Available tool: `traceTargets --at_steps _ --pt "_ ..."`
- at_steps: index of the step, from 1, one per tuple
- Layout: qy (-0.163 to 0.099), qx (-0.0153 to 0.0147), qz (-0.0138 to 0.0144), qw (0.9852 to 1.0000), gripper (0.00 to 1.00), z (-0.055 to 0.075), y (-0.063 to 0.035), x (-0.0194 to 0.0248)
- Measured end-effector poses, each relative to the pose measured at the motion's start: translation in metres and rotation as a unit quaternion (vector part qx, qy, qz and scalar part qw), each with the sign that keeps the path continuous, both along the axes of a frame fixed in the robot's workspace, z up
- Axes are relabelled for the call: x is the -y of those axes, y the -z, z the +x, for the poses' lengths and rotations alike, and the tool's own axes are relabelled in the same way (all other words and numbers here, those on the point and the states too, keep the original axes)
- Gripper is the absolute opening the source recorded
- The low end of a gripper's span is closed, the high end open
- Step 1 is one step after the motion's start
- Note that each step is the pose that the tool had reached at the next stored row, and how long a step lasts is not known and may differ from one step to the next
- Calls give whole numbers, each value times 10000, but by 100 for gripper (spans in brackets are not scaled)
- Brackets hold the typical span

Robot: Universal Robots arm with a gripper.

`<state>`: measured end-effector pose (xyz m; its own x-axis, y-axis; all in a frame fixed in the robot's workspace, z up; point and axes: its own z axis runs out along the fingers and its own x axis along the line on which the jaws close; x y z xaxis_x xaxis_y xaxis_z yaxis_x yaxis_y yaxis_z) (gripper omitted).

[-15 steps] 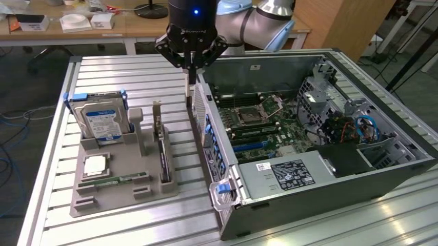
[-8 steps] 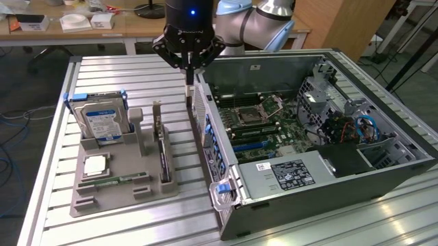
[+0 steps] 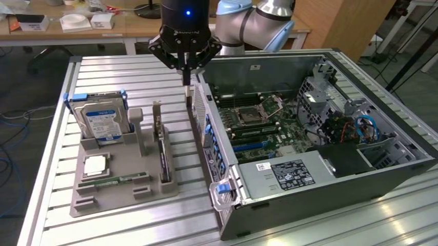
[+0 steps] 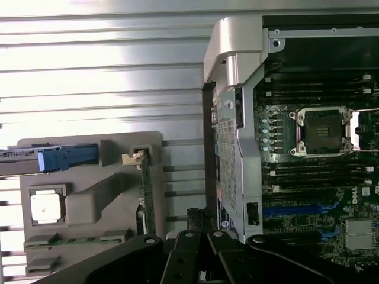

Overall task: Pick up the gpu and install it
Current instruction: 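Reach for the gpu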

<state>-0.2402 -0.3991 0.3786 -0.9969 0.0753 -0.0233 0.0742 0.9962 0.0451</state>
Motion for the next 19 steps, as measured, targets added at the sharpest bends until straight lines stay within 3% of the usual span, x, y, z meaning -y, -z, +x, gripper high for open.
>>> traceTargets --at_steps 19 --pt "0 0 0 10000 11 -134 17 0"
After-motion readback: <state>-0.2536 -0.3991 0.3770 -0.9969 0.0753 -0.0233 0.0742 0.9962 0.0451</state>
